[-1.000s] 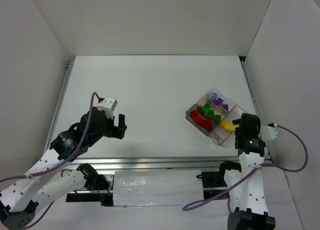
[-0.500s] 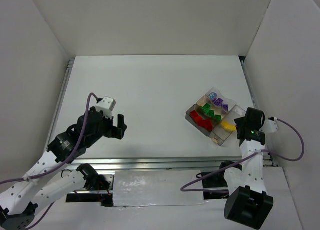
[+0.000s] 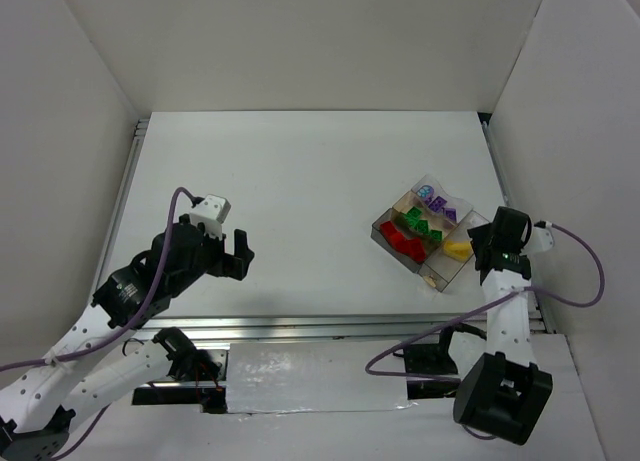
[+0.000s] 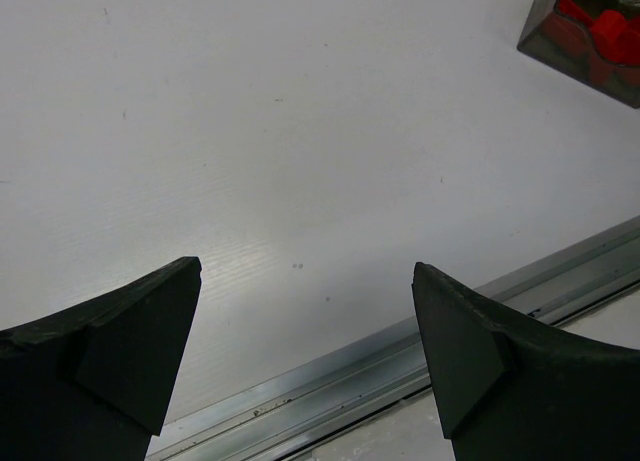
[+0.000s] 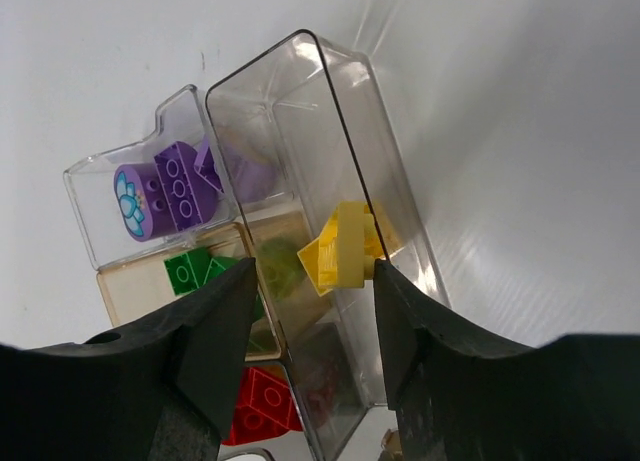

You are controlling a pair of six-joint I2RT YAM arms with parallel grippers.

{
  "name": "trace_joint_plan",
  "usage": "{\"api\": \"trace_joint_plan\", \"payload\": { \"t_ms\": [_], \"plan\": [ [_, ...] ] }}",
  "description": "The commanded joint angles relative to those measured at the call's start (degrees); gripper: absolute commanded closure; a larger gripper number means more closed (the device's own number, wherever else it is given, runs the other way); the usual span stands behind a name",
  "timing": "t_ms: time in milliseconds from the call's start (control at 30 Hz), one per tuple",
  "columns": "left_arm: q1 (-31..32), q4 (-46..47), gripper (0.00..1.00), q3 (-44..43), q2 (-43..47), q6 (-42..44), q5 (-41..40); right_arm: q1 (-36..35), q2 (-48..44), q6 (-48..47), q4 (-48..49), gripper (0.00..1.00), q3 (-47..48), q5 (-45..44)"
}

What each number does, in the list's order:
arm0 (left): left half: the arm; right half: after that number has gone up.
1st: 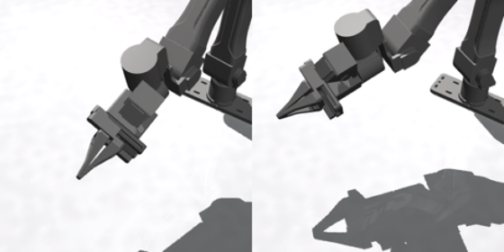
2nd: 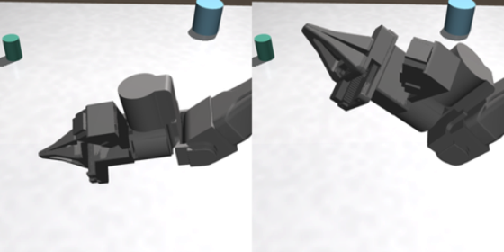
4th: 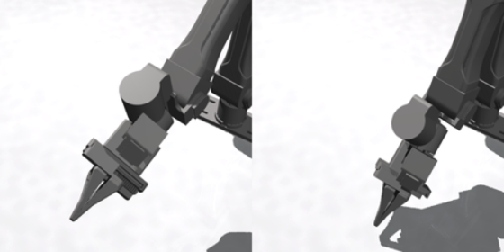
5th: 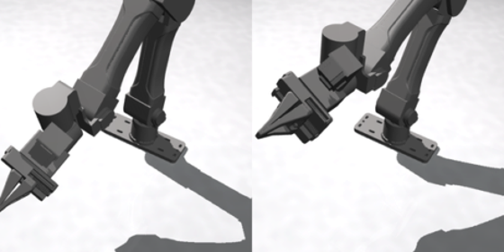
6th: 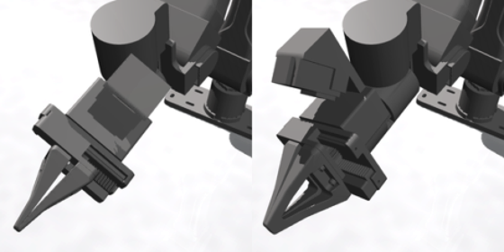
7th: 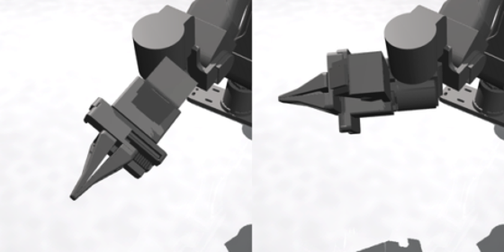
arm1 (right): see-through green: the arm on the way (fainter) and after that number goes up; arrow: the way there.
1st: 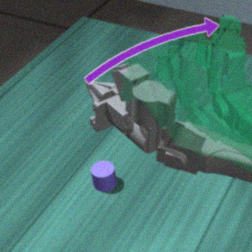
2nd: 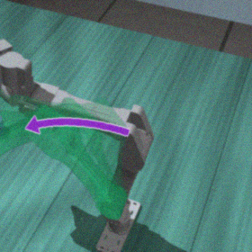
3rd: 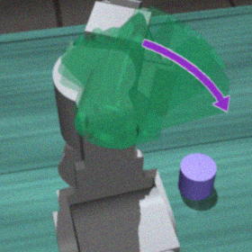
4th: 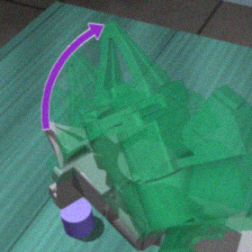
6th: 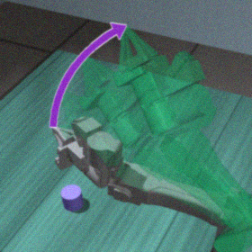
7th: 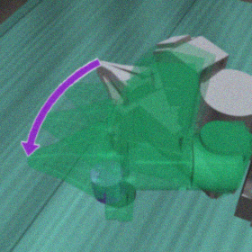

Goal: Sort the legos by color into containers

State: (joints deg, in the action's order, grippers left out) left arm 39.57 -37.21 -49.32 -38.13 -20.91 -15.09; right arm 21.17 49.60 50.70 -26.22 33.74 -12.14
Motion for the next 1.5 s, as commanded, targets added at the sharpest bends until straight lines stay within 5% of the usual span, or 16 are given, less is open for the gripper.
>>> {"api": "trace_joint_plan", "payload": {
  "t_ms": [0,567,867,1000,1300,1467],
  "plan": [
    [0.07,2.85,0.01,0.28,0.6,1.39,0.59,0.63,4.44,-3.06,6.53,0.42,2.47,3.0],
    [0.07,3.37,0.01,0.54,-0.98,1.66,1.47,2.3,18.41,-8.6,10.14,0.35,12.58,5.9],
    [-0.11,2.15,0.0,-0.07,-1.33,0.61,-2.64,0.46,14.65,-10.0,8.47,0.32,13.02,10.45],
    [-2.74,1.0,0.0,-0.95,-1.95,-0.98,-8.28,-11.47,7.63,-14.73,4.69,0.01,16.53,4.6],
    [-13.2,-1.2,0.0,-4.2,-1.34,-5.28,-19.27,-37.39,-5.29,-18.79,-6.46,0.0,22.51,-4.89],
    [-14.35,-2.15,0.01,-7.36,0.07,-5.46,-21.46,-44.63,-10.12,-18.79,-18.49,0.0,29.26,-8.69]
  ]
}}
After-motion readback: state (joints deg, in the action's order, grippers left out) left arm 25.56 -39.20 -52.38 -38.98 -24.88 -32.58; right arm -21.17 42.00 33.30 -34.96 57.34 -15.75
